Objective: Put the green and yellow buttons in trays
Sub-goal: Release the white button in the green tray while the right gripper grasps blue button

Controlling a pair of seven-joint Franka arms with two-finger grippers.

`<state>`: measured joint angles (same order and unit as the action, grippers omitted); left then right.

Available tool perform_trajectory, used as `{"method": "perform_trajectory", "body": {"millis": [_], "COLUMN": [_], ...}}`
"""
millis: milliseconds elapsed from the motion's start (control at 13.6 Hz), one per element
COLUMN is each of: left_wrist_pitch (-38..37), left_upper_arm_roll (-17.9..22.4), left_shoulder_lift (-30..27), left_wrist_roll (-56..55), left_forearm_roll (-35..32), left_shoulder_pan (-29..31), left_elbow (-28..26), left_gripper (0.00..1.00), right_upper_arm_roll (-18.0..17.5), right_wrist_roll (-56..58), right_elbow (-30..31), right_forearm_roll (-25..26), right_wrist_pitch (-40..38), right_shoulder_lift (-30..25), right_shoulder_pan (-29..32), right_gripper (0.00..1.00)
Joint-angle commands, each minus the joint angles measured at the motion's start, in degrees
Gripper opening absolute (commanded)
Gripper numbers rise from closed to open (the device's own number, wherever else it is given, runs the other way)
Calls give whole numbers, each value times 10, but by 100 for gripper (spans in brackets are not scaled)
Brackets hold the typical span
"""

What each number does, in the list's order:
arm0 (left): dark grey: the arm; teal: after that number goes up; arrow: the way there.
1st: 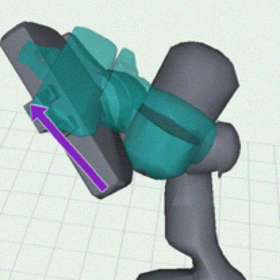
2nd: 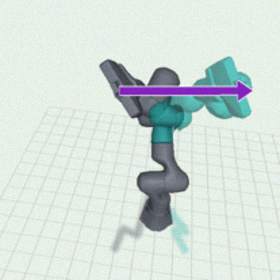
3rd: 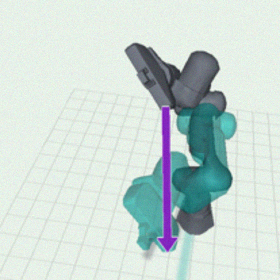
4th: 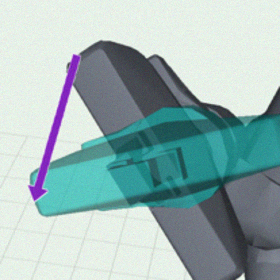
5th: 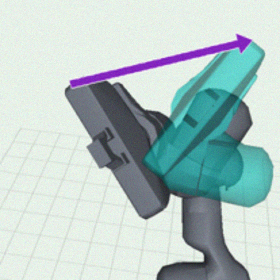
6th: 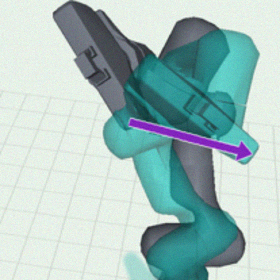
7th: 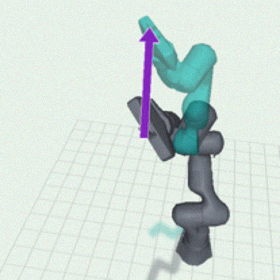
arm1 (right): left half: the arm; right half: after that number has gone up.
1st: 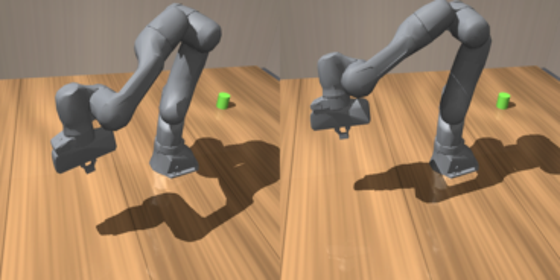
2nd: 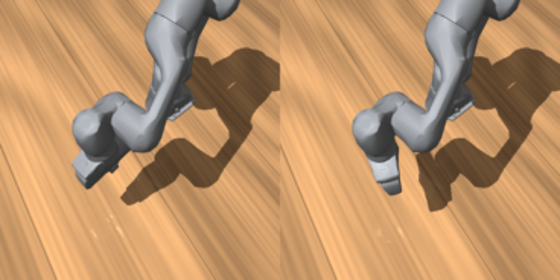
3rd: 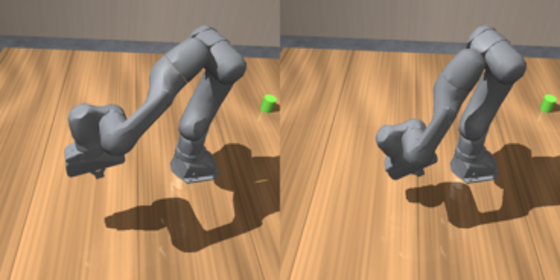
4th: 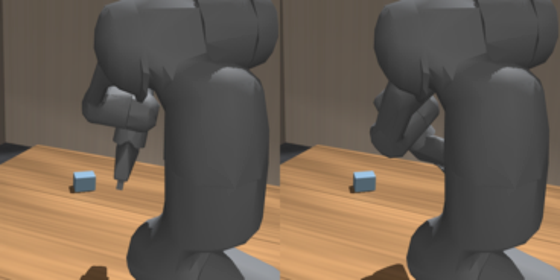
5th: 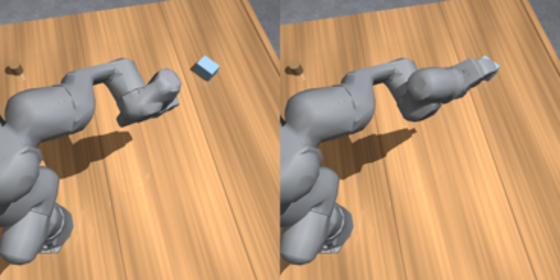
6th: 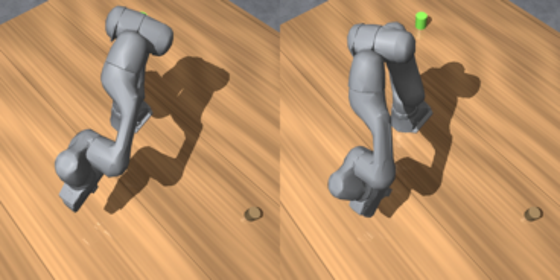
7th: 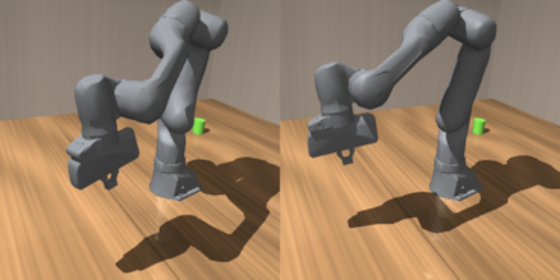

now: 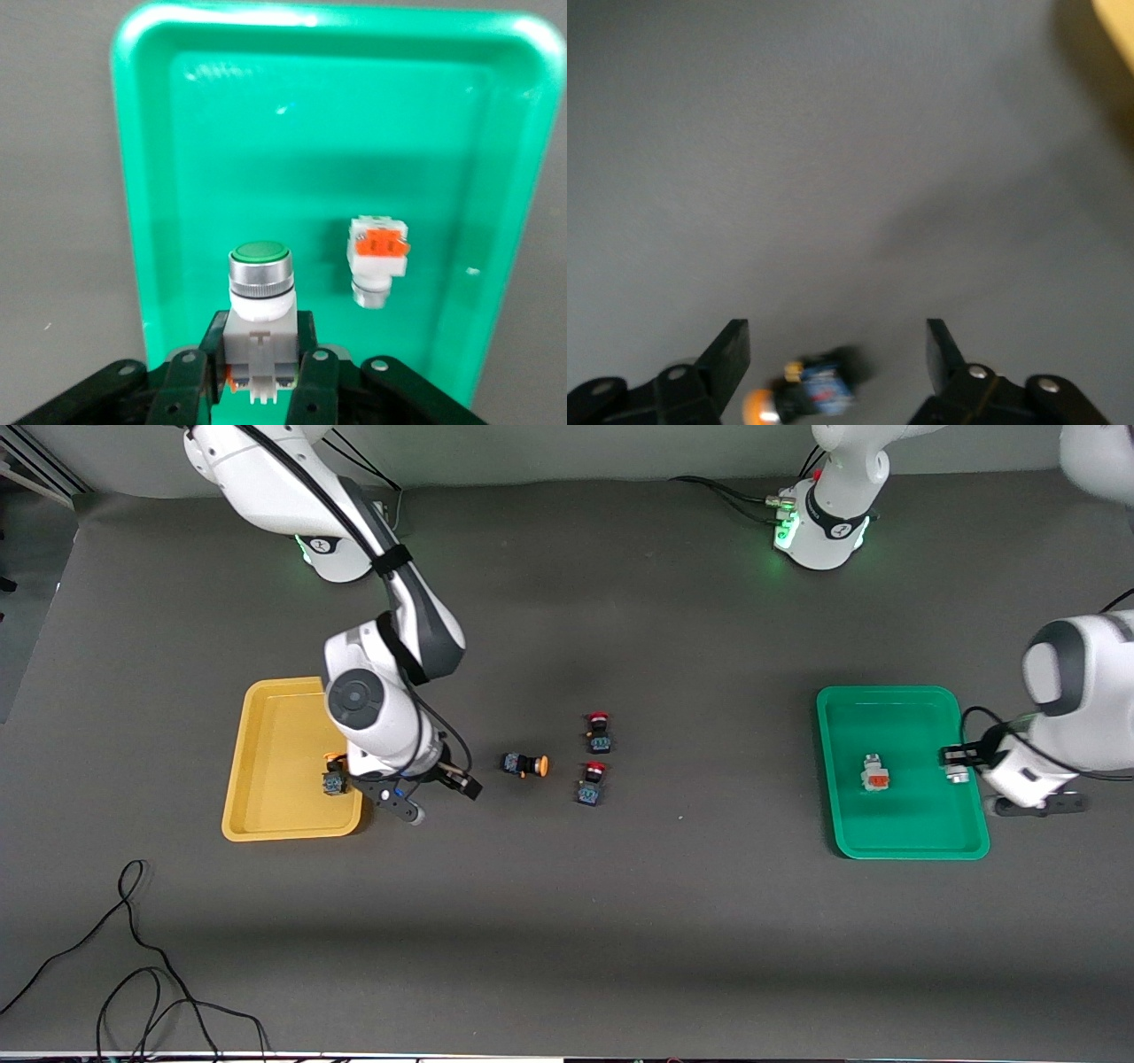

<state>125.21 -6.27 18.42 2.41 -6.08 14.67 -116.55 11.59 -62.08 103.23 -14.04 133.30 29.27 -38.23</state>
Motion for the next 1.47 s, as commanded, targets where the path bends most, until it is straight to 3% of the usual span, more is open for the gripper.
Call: {"method": "perform_trajectory", "body": {"millis": [0,147,221,295,442,516,737,1106,1401], "left_wrist_pitch": [101,105,104,103,104,100,55,-205,-300], "left_upper_arm_roll": [-8,-8,-8,-8,-8,-8,-8,-15,-15], "left_shoulder_lift": [7,13,13,14,20,21,6,-11,-62], "left_wrist_roll": [14,15,15,16,18,25,46,50,50], "left_forearm_roll": [-14,-14,-14,-15,-16,-16,-16,-6,29], "left_shoulder_pan": [18,19,19,19,16,17,21,19,16], "left_elbow": [-73,-73,-73,-71,-67,-61,-24,169,225], "left_gripper": [12,16,28,43,93,99,99,100,100], "right_upper_arm_roll": [5,5,5,5,5,5,5,4,5], "right_wrist_roll": [-128,-187,-206,-231,-275,-284,-285,-274,-272], "right_elbow": [-72,-75,-77,-79,-88,-89,-90,-92,-108], "right_forearm_roll": [-34,-37,-37,-37,-46,-49,-50,-49,-49], "right_wrist_pitch": [-11,-11,-11,-9,-6,-6,-3,6,-31], "right_shoulder_lift": [49,58,63,69,85,92,124,140,127], "right_shoulder_pan": [-9,-16,-29,-37,-55,-60,-78,-84,-78], "right_gripper": [89,89,89,89,88,88,87,81,80]}}
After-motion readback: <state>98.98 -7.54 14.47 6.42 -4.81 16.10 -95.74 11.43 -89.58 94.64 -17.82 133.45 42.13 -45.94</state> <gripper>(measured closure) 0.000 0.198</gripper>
